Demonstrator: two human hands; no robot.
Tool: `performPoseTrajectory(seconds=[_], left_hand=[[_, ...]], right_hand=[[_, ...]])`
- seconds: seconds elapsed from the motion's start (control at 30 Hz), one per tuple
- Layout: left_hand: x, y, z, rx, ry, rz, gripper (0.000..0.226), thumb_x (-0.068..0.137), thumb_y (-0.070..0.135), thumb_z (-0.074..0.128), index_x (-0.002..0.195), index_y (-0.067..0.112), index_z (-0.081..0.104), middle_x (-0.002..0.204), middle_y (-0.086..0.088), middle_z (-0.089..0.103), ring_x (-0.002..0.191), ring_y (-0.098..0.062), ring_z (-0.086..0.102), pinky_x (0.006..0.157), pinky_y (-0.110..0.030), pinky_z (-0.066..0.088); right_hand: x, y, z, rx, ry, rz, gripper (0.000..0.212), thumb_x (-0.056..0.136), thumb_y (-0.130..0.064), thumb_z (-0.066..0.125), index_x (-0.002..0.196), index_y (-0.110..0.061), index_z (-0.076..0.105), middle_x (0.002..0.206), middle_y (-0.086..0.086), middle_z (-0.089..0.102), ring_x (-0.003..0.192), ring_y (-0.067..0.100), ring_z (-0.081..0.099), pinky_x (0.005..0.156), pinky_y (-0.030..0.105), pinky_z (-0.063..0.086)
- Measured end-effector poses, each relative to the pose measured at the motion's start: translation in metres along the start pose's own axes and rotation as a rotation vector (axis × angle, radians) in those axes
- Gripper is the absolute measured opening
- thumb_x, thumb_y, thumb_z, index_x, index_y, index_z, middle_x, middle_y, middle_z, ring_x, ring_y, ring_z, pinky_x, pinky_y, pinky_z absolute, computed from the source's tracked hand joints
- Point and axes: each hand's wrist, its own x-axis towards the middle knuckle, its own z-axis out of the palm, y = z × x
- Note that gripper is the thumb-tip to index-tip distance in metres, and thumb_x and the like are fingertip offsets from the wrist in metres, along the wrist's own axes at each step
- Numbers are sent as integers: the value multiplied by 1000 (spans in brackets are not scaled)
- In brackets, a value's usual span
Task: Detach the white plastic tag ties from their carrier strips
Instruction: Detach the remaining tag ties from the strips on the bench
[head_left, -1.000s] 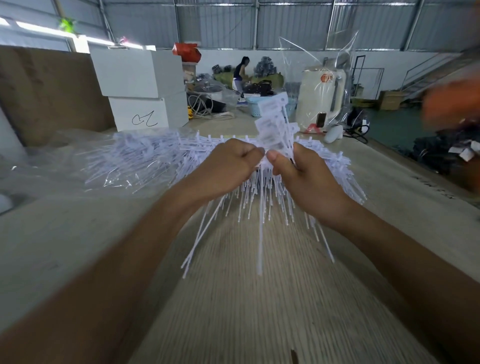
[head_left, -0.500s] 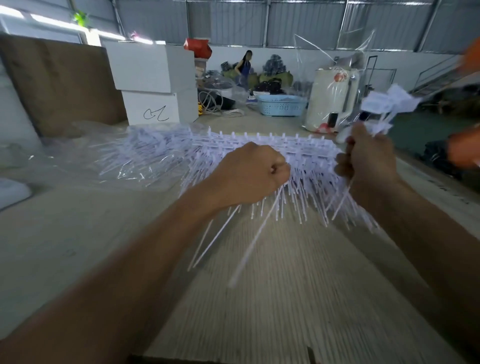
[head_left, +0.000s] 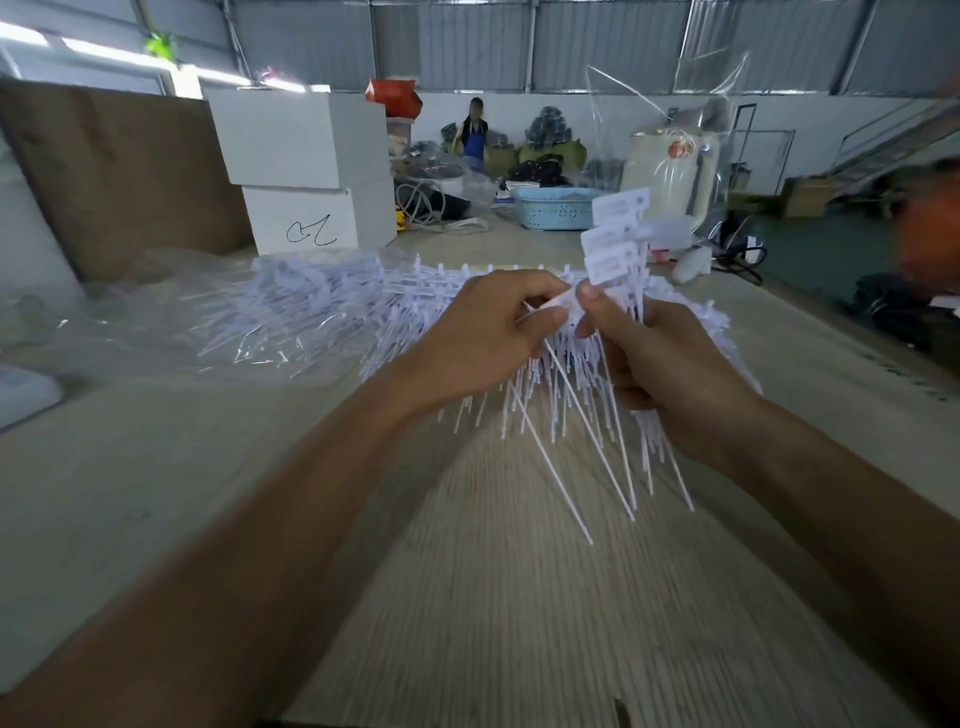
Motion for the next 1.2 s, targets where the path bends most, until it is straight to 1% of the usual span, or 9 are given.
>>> performPoseTrajectory(seconds=[0.17, 0.27, 0.47, 0.6, 0.73, 0.87, 0.97, 1.1, 1.2], left_hand=[[-2, -4, -2, -180, 86, -119, 16, 90, 22, 74, 101, 12, 67, 75, 2, 73, 64, -10, 71, 67, -35, 56], [0, -5, 3, -113, 124, -202, 23, 96, 36, 65, 82, 17, 68, 61, 16, 65, 57, 2, 59, 63, -27, 42], [2, -1, 4, -218, 117, -360, 37, 101, 31, 57, 68, 15, 60, 67, 5, 63, 69, -12, 59, 71, -28, 40], [-2, 0, 4, -264, 61, -415, 39, 102, 37, 54, 69, 18, 60, 76, -1, 69, 63, -7, 58, 65, -26, 41], [-4, 1, 3, -379, -20, -388, 40, 104, 39, 49, 71, 21, 63, 69, -1, 65, 66, -18, 56, 59, -26, 45], [-2, 0, 4, -312, 71, -323, 56, 103, 31, 54, 47, 28, 54, 48, 19, 53, 58, -2, 61, 64, -17, 53], [1, -4, 1, -190, 113, -197, 46, 101, 29, 57, 56, 23, 50, 51, 19, 54, 67, -16, 63, 88, -46, 55], [1, -6, 0, 45, 89, -99, 47, 102, 30, 55, 57, 23, 42, 47, 20, 49, 64, -20, 59, 67, -34, 42], [1, -7, 1, -136, 106, -194, 49, 102, 26, 56, 59, 6, 43, 48, 10, 39, 49, -7, 49, 60, -27, 37]], right_hand=[[0, 4, -2, 92, -42, 33, 35, 98, -39, 62, 71, -17, 61, 51, -5, 25, 44, 12, 21, 39, 18, 20], [0, 4, 1, 188, -54, 23, 36, 99, -35, 60, 68, -18, 59, 51, -4, 26, 45, 12, 22, 40, 20, 19], [-1, 3, 1, 286, -40, 32, 31, 100, -31, 59, 75, -13, 55, 49, -6, 27, 41, 10, 25, 38, 21, 19], [-1, 2, 2, 347, -42, 38, 31, 100, -33, 59, 76, -13, 55, 59, 1, 23, 50, 14, 23, 42, 27, 16], [-1, 3, 2, 334, -22, 31, 31, 99, -33, 60, 76, -14, 55, 57, 1, 25, 48, 14, 24, 40, 24, 18], [0, 5, 0, 289, -38, 41, 33, 96, -38, 65, 74, -15, 56, 52, -4, 25, 43, 12, 23, 39, 22, 20], [0, 5, -1, 268, -67, 80, 35, 91, -40, 70, 70, -18, 52, 51, -7, 20, 44, 12, 16, 38, 19, 19], [-1, 8, -1, 207, -58, 60, 36, 90, -33, 73, 63, -16, 57, 48, -5, 30, 39, 10, 22, 38, 19, 20], [-3, 9, -1, 72, -54, -80, 41, 92, -34, 70, 55, -20, 59, 47, 0, 41, 38, 11, 27, 40, 20, 23]])
